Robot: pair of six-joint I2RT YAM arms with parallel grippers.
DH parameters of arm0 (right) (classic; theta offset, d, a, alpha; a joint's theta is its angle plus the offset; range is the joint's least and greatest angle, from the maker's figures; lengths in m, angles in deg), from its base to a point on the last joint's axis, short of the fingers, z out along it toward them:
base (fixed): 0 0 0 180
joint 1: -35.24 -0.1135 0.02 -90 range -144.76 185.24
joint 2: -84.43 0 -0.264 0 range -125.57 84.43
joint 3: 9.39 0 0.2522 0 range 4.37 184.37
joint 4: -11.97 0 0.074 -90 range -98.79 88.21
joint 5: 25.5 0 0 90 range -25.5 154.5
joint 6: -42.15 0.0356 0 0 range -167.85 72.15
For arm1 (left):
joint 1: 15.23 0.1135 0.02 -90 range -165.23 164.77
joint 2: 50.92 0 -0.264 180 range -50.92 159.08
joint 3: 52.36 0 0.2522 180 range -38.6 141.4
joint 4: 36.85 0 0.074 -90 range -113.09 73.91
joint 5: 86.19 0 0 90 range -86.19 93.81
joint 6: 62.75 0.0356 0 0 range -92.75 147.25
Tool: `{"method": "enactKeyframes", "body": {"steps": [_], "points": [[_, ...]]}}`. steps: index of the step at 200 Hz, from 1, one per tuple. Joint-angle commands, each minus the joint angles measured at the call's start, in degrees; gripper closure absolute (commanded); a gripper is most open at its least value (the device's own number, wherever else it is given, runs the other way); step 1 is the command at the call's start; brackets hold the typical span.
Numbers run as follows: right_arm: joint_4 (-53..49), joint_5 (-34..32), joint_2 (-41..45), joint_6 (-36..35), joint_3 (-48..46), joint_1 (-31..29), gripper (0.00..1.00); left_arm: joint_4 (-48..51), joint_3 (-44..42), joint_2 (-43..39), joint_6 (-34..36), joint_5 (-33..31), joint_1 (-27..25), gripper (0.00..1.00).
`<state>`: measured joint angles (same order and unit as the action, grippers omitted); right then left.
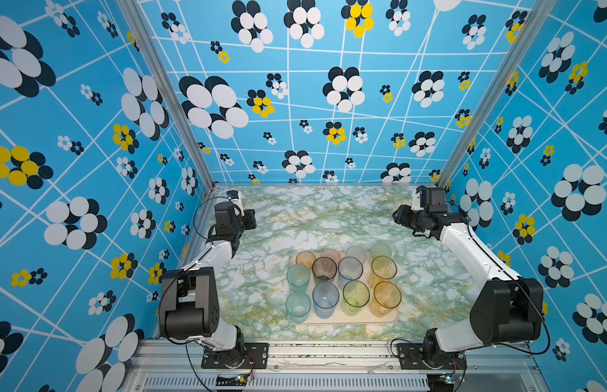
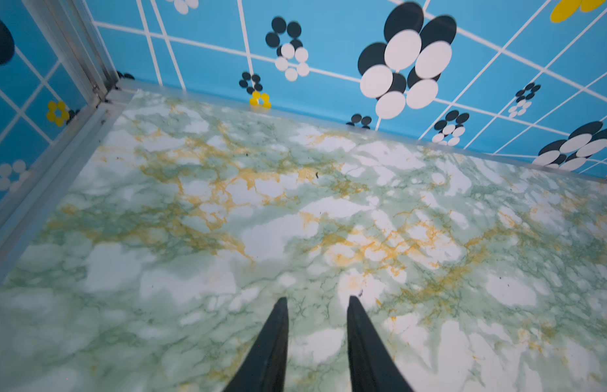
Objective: Place the glasses into the tray
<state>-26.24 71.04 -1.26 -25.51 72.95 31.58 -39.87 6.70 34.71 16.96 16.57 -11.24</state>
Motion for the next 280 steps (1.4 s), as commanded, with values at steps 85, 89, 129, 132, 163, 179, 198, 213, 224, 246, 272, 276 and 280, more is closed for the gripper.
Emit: {"method": "enactKeyframes", "body": {"steps": [85, 89, 129, 132, 163, 179, 198, 213, 224, 246, 272, 276, 280], "points": [[7.65, -2.23, 6.78, -0.35, -8.80, 0.16, 0.48, -19.64, -17.64, -3.58, 4.20, -13.06, -0.44, 0.56], [7.86, -2.71, 7.12, -0.42, -9.08, 0.21, 0.48, -18.43, -17.01, -3.33, 4.11, -13.38, -0.48, 0.49], [12.27, -7.26, 10.76, -1.46, -14.25, 0.16, 0.47, -27.06, -19.74, 0.36, 8.72, -18.61, -5.38, 0.01], [12.80, -7.71, 11.11, -1.56, -14.79, 0.20, 0.47, -27.77, -19.84, 0.63, 9.12, -18.87, -5.66, 0.01], [19.13, -12.17, 14.17, -4.36, -20.67, 0.17, 0.47, -31.84, -22.36, 1.17, 11.20, -13.80, -6.37, 0.01], [22.47, -15.63, 15.16, -6.88, -23.53, 0.19, 0.46, -42.80, -27.49, 2.76, 12.83, -14.41, -7.72, 0.01], [28.65, -19.56, 16.07, -10.78, -27.85, 0.18, 0.46, -45.86, -28.80, 3.11, 13.88, -13.04, -7.94, 0.01], [36.55, -21.90, 16.43, -13.89, -32.46, 0.20, 0.46, -43.55, -28.00, 2.53, 13.62, -13.19, -7.94, 0.01], [43.87, -23.41, 16.23, -16.02, -36.18, 0.18, 0.45, -44.06, -28.00, 2.88, 13.67, -13.42, -7.94, 0.01], [54.96, -25.00, 14.30, -19.15, -41.68, 0.21, 0.44, -43.97, -28.05, 2.78, 13.71, -13.72, -8.08, 0.01], [61.08, -24.36, 9.94, -20.31, -43.55, 0.21, 0.43, -44.68, -28.43, 2.87, 14.02, -15.03, -8.65, 0.01], [62.01, -24.12, 9.15, -20.39, -43.76, 0.18, 0.43, -44.79, -28.42, 2.88, 14.06, -15.04, -8.65, 0.01], [63.03, -23.85, 8.31, -20.46, -43.94, 0.19, 0.43, -44.85, -28.42, 2.88, 14.06, -15.10, -8.69, 0.01]]}}
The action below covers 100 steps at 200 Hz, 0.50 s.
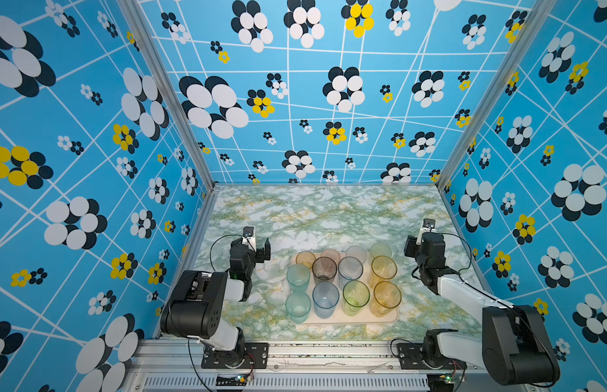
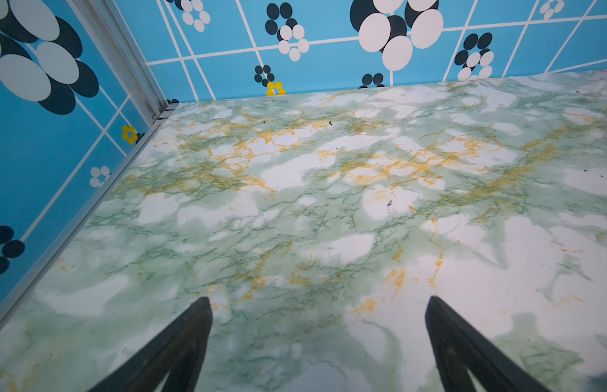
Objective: Place the glasses into the tray
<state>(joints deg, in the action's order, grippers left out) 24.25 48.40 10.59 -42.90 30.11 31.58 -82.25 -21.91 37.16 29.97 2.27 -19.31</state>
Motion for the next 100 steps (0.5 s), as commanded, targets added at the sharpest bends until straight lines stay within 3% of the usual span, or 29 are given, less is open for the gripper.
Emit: {"method": "enactKeyframes", "body": {"steps": [1, 54, 100], "points": [[12.81, -1.17, -3.74, -3.08, -1.16, 0.21, 0.43, -2.51, 0.19, 0.43, 1.06, -0.82, -0.65, 0.01], [21.86, 1.17, -13.11, -2.76, -2.08, 1.03, 0.43, -1.09, 0.95, 0.43, 0.80, -1.92, -0.76, 0.01], [26.99, 4.49, -14.74, -1.65, -4.19, 2.79, 0.43, 1.50, 2.43, 0.43, 0.35, -2.99, -0.69, 0.01]]}}
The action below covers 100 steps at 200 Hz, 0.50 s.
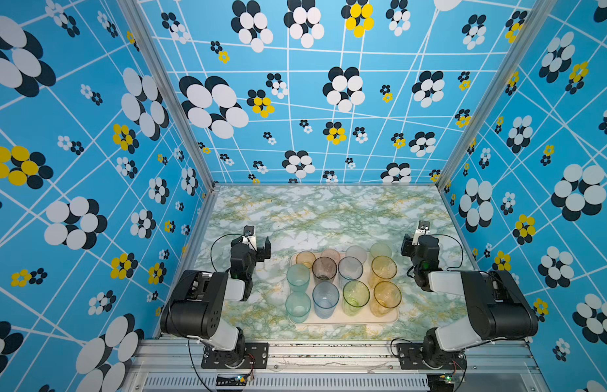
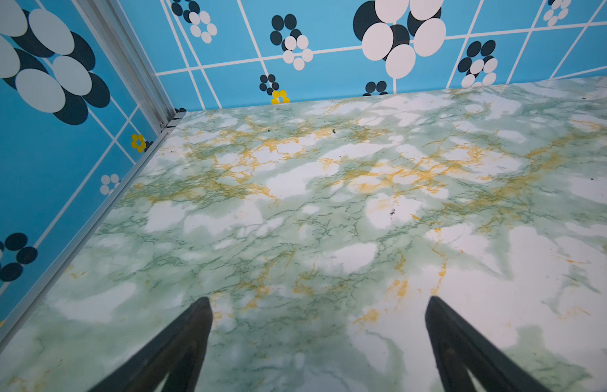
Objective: Place the glasses into the tray
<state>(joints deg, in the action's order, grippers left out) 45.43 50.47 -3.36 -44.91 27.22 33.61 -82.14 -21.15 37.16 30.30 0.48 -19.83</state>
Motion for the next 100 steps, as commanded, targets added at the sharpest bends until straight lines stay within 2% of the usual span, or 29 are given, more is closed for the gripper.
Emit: {"method": "enactKeyframes", "body": {"steps": [1, 26, 54, 59, 65, 68, 100], "points": [[5.88, 2.42, -0.80, 0.33, -1.35, 0.75, 0.43, 1.43, 1.69, 0.43, 0.03, -1.22, -0.16, 0.01], [6.17, 2.68, -0.96, 0.24, -1.49, 0.75, 0.40, 2.37, 2.23, 0.43, -0.23, -0.85, 0.10, 0.01], [5.86, 2.60, -0.98, 0.16, -1.27, 0.75, 0.29, 3.53, 2.75, 0.43, -0.63, -0.11, 0.60, 0.01], [5.83, 2.57, -0.98, 0.14, -1.23, 0.75, 0.24, 3.79, 2.91, 0.43, -0.74, 0.04, 0.71, 0.01], [5.76, 2.59, -0.98, 0.14, -1.23, 0.75, 0.05, 4.30, 3.16, 0.43, -0.97, 0.15, 0.88, 0.01], [5.74, 2.60, -0.97, 0.14, -1.22, 0.75, 0.01, 4.61, 3.34, 0.42, -1.10, 0.36, 1.09, 0.01], [5.60, 2.34, -0.97, -0.04, -1.14, 0.75, 0.01, 7.19, 4.66, 0.43, -2.43, 1.79, 2.48, 0.01]]}}
